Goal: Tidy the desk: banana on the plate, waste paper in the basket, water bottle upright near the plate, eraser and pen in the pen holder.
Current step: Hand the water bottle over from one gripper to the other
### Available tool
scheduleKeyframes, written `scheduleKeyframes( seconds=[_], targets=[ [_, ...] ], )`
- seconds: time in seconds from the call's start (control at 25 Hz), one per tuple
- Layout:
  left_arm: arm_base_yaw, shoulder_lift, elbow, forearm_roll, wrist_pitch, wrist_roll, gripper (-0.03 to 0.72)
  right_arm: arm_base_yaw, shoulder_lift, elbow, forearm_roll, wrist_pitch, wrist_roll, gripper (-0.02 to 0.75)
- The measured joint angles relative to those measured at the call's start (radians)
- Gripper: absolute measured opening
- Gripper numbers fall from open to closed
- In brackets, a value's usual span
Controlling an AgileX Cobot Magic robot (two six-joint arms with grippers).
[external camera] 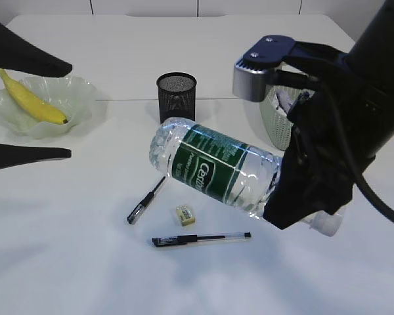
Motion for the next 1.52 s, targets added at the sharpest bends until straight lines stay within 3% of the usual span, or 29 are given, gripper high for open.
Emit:
scheduleKeyframes(
  seconds=[0.4, 0.8, 1.16, 1.52],
  targets=[
    [-0.213, 0.027, 0.000, 0.126, -0.283, 0.022, 0.538, 0.002, 0.067, -0.120, 0.047, 0.006, 0.125, 0.312],
    [-0.290, 0.163, 0.002, 0.222, -0.465, 0.024, 0.538, 0.002, 0.086, -0.142, 0.081, 0.006, 0.199, 0.312],
    [-0.364, 0.205, 0.002, 0.237, -0.576, 0.026, 0.559, 0.002, 0.090, -0.144, 0.120, 0.006, 0.260, 0.312],
    [-0.430, 0.205, 0.002, 0.288, -0.569, 0.026, 0.582, 0.002, 0.102, -0.144, 0.158, 0.006, 0.270, 0.312]
  ],
)
